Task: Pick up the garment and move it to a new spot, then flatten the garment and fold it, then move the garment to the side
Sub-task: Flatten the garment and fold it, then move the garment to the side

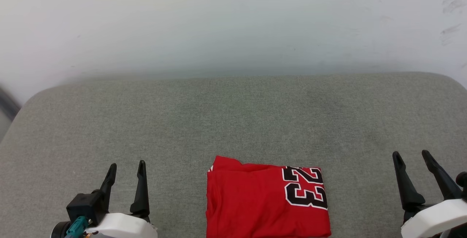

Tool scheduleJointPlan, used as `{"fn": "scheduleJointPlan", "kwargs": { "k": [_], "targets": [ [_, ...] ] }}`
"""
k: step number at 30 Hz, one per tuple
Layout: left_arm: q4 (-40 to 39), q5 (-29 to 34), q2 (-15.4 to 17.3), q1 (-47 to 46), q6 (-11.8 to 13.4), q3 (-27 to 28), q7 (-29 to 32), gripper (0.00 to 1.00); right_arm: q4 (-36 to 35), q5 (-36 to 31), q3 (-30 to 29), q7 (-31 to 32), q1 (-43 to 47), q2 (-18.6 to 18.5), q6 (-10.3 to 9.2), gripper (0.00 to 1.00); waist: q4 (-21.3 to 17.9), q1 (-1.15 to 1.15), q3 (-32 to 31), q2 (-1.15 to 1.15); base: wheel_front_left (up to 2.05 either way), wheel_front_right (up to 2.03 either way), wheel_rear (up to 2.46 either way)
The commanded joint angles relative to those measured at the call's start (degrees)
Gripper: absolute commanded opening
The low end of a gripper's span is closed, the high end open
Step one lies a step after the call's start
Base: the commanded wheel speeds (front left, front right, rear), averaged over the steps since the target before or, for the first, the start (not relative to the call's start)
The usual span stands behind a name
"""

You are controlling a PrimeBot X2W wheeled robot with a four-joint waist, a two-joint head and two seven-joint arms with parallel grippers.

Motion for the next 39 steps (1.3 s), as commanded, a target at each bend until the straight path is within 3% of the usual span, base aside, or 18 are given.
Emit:
{"fn": "scheduleJointPlan", "kwargs": {
  "k": [1, 8, 11, 20, 21, 24, 28, 33, 38, 39],
  "targets": [
    [0.1, 0.4, -0.3, -0.3, -0.2, 0.3, -0.4, 1.0, 0.2, 0.3, -0.4, 0.4, 0.5, 0.2, -0.02, 1.0, 0.1, 0.0, 0.0, 0.0, 0.0, 0.0, 0.0],
    [-0.1, 1.0, -1.1, -0.8, -0.6, 1.5, -0.4, 1.0, 2.3, 2.7, -5.0, 3.0, 0.7, 0.7, -0.02, 1.0, 1.0, 0.0, 0.3, 0.0, 0.0, 0.0, 0.0],
    [-0.8, 1.6, -1.8, -1.4, -0.8, 2.1, -0.4, 1.0, 4.8, 6.5, -9.0, 7.8, -0.4, 0.1, -0.02, 1.0, 1.9, 0.0, 1.0, 0.0, 0.0, 0.0, 0.0],
    [-3.0, 3.6, -3.5, -4.1, -2.4, 4.4, -0.3, 1.0, 13.0, 18.3, -17.3, 37.0, -6.7, -2.2, -0.02, 1.0, 6.0, 0.0, 6.4, 0.0, 0.0, 0.0, 0.0],
    [-3.0, 3.6, -3.5, -4.1, -2.4, 4.4, -0.3, 1.0, 13.0, 18.3, -17.3, 37.0, -6.7, -2.2, -0.02, 1.0, 6.0, 0.0, 6.4, 0.0, 0.0, 0.0, 0.0],
    [-3.5, 4.6, -4.3, -5.3, -3.0, 5.0, -0.3, 1.0, 13.8, 21.6, -19.3, 48.0, -9.0, 1.0, -0.01, 1.0, 7.2, 0.0, 8.4, 0.0, 0.0, 0.0, 0.0],
    [-3.5, 5.6, -5.5, -6.2, -3.6, 5.6, -0.3, 1.0, 13.6, 26.5, -20.1, 57.1, -12.3, 4.5, -0.02, 1.0, 8.5, 0.0, 10.5, 0.0, 0.0, 0.0, 0.0],
    [-3.1, 6.7, -6.5, -7.6, -4.6, 5.9, -0.3, 1.0, 17.7, 32.1, -19.3, 60.7, -15.0, 6.0, -0.02, 1.0, 9.8, 0.0, 12.6, 0.0, 0.0, 0.0, 0.0],
    [-2.2, 7.5, -7.0, -8.7, -5.6, 6.0, -0.3, 1.0, 26.8, 38.8, -15.0, 59.0, -16.8, 6.2, -0.07, 1.0, 10.5, 0.0, 13.5, 0.0, 0.0, 0.0, 0.0],
    [-2.0, 7.6, -7.1, -8.7, -5.8, 6.1, -0.3, 1.0, 28.1, 39.2, -14.1, 58.4, -16.9, 6.2, -0.07, 0.87, 10.6, 0.0, 13.6, 0.0, 0.0, 0.0, 0.0]
  ]
}}
